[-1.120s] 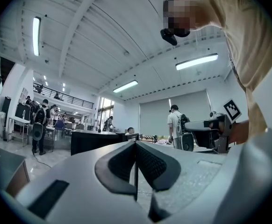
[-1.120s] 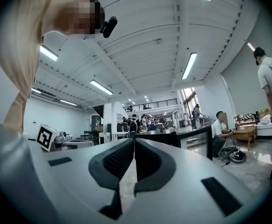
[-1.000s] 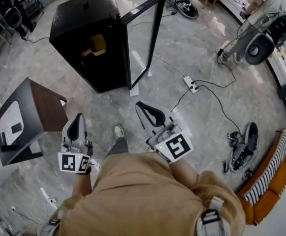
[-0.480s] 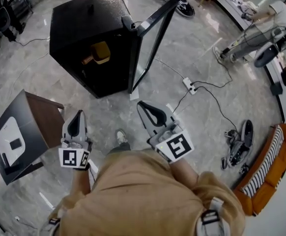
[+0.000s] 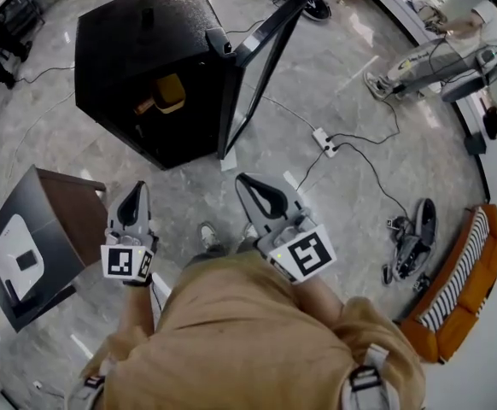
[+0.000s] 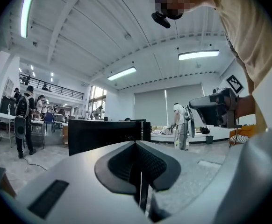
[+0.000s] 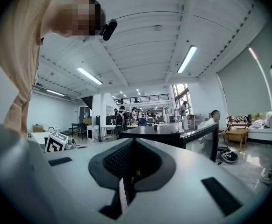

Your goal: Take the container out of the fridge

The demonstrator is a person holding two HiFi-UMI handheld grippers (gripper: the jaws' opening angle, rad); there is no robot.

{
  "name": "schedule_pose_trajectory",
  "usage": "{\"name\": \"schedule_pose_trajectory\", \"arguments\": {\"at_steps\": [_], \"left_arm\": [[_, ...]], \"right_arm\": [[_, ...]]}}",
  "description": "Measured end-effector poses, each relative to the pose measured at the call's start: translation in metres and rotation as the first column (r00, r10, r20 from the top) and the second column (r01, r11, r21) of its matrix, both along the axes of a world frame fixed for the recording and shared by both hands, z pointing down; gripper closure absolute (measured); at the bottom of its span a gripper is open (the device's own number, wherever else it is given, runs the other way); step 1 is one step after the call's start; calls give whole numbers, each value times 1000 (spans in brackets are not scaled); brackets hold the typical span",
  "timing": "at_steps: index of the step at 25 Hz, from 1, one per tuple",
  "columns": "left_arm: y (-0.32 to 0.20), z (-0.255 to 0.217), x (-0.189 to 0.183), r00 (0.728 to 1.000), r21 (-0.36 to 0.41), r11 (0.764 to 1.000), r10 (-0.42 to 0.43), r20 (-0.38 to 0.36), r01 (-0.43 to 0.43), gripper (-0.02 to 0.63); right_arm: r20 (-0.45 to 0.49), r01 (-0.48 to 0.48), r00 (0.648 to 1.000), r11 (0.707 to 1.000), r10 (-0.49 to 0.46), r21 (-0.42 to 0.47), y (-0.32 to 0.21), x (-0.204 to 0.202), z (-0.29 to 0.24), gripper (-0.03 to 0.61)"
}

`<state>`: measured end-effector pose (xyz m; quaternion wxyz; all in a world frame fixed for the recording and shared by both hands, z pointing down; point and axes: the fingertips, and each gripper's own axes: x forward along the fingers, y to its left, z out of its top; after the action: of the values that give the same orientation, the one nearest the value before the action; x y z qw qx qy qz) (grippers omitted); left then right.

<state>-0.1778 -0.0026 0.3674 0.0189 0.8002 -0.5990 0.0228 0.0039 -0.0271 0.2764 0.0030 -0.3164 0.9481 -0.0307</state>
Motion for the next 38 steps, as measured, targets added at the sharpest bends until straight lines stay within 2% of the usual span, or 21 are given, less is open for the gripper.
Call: {"name": "schedule_pose_trajectory", "arguments": {"at_steps": [7, 15, 18, 22, 31, 38], "left_arm": [[-14, -16, 10, 991, 57, 994, -99, 89, 94, 612], [-55, -7, 8, 981, 27, 995, -100, 168, 97, 612], [-69, -7, 10, 979, 21, 998, -67, 192, 64, 612], [-88, 5, 15, 976, -24, 1000, -5, 217, 10, 607], [-119, 36, -5, 947, -108, 994, 30, 319, 5, 565], [-144, 63, -3, 914, -152, 987, 98, 393, -41, 549]], "right_arm": [[23, 22, 999, 1000, -22, 2, -24, 21, -4, 574], [35, 4, 999, 1000, -4, 11, -46, 44, -7, 574], [33, -14, 999, 1000, 14, 7, -51, 49, -4, 574], [30, -19, 999, 1000, 19, -6, -56, 49, 1, 574], [3, -38, 999, 998, 38, -59, -58, 45, 23, 574], [-11, -48, 999, 995, 47, -92, -58, 39, 35, 574]]}}
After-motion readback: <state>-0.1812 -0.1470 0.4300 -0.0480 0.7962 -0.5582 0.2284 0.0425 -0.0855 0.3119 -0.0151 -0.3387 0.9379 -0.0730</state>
